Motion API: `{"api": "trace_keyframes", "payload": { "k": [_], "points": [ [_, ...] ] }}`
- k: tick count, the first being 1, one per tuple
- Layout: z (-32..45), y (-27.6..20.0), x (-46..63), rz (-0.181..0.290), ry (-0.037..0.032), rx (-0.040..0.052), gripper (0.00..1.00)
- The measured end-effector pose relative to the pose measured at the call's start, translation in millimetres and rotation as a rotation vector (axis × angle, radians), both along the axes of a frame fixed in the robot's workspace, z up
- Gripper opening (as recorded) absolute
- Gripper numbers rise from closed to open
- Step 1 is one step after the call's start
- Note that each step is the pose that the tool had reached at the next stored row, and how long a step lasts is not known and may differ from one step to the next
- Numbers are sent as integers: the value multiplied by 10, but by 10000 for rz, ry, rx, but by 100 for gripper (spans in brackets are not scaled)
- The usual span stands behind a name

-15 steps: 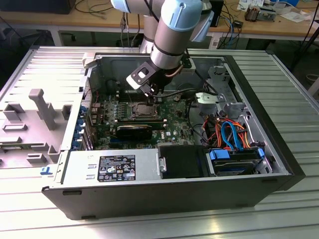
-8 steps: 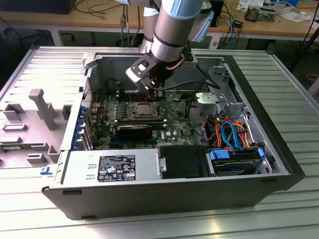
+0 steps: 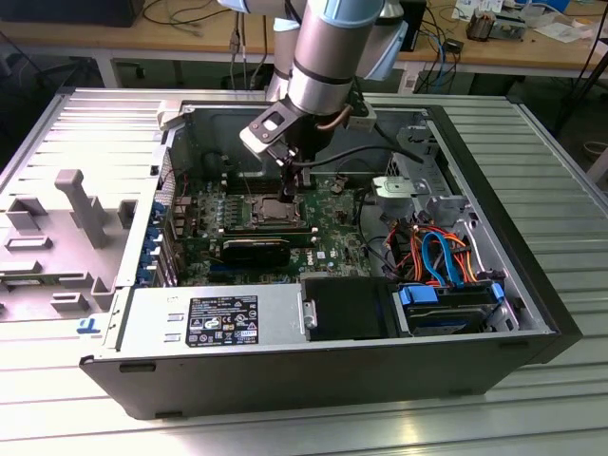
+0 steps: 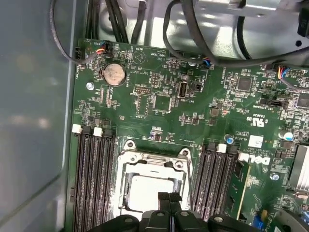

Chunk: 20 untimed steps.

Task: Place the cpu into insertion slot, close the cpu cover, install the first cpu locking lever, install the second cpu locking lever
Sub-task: 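Close the cpu cover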

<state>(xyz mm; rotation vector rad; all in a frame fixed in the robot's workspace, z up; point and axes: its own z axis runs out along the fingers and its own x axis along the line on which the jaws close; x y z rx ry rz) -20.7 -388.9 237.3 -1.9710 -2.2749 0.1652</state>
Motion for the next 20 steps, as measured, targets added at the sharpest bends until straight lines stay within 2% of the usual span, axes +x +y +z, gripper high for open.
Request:
{"api": "trace_keyframes", "payload": {
  "k": [1,3,5,6,16,20],
  "points": [
    [-2,0,1,2,-177,2,11],
    [-3,0,1,3,-449,2,11],
    [-4,0,1,2,-692,2,11],
    [-6,1,1,2,-781,6,11],
    [-5,0,1,2,-1010,3,11],
    [-5,0,1,2,-1159,3,11]
  ]
}}
